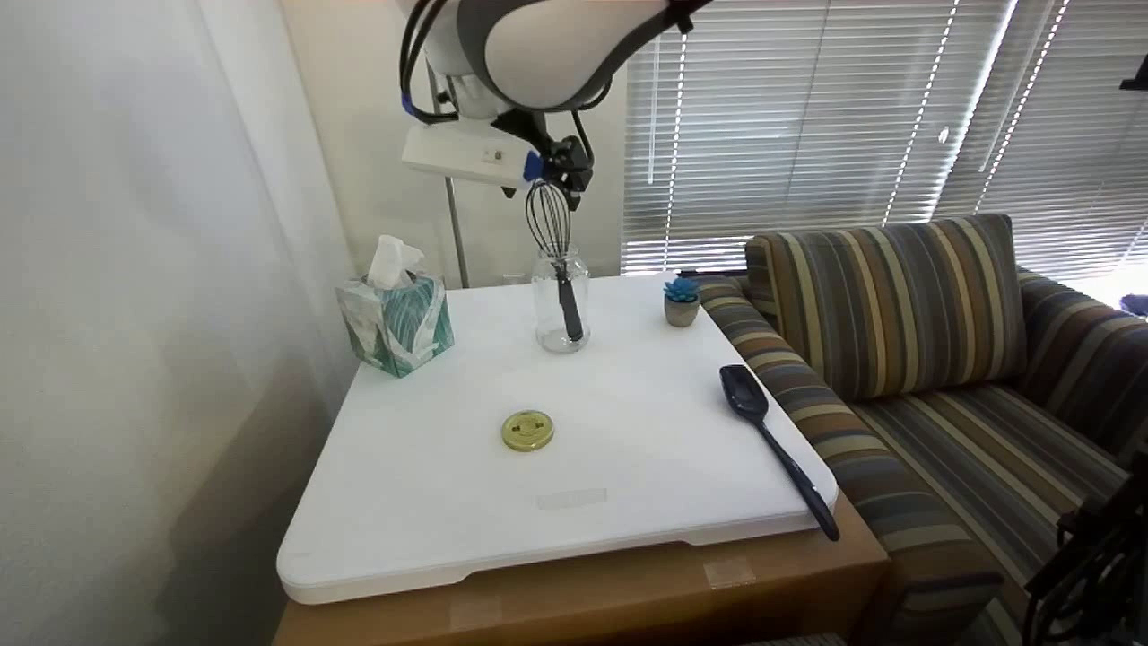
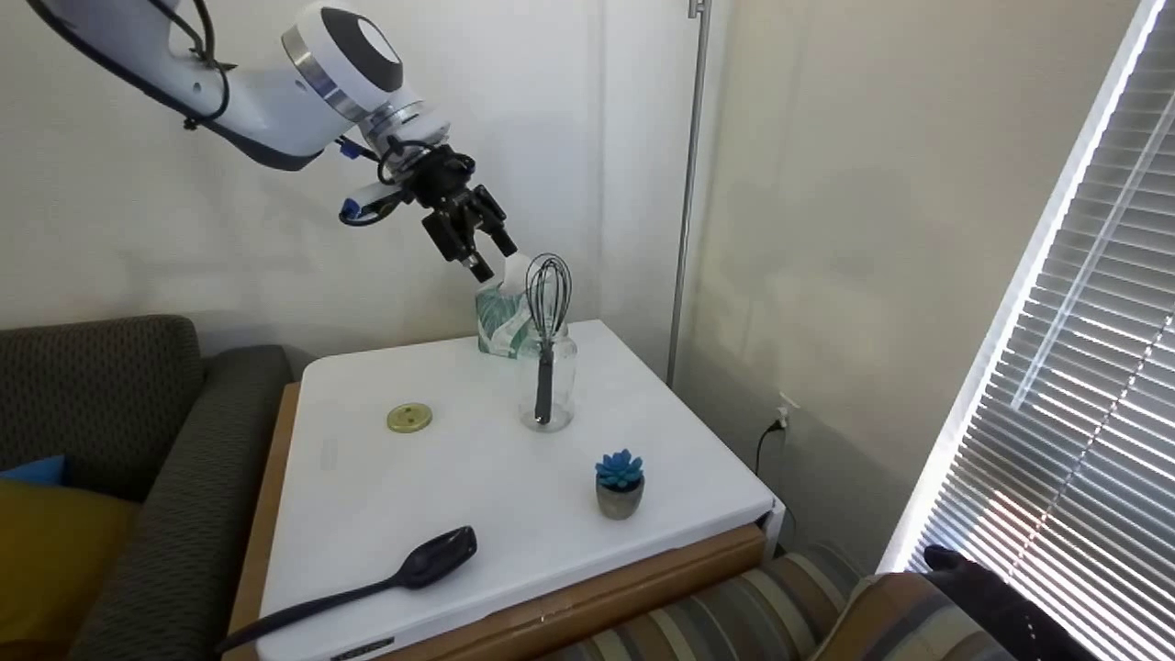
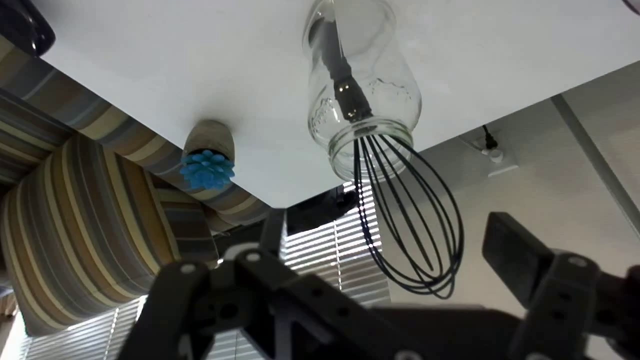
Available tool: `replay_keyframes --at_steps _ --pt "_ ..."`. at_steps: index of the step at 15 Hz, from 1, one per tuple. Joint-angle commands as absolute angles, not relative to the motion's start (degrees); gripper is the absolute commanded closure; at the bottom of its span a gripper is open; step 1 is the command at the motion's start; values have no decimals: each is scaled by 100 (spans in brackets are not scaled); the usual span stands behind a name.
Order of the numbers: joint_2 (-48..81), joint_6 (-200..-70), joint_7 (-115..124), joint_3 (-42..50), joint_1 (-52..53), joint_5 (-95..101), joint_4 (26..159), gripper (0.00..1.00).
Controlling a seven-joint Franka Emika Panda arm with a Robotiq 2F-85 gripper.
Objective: Uncover the jar and put the whisk and the spoon inside the jar
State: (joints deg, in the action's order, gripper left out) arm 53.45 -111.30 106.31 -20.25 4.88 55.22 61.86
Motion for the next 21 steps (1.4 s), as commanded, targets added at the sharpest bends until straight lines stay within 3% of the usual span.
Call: replay_keyframes --at_steps 1,10,15,21 --pt "4948 -11348 10415 -2388 -140 4900 6809 0" --pt "4047 -12771 8554 -3838 -2493 3305 9104 0" --pt "3114 -14058 6593 -1834 -1552 833 10350 0" --pt "2778 -14023 5404 -678 -709 -738 11188 0"
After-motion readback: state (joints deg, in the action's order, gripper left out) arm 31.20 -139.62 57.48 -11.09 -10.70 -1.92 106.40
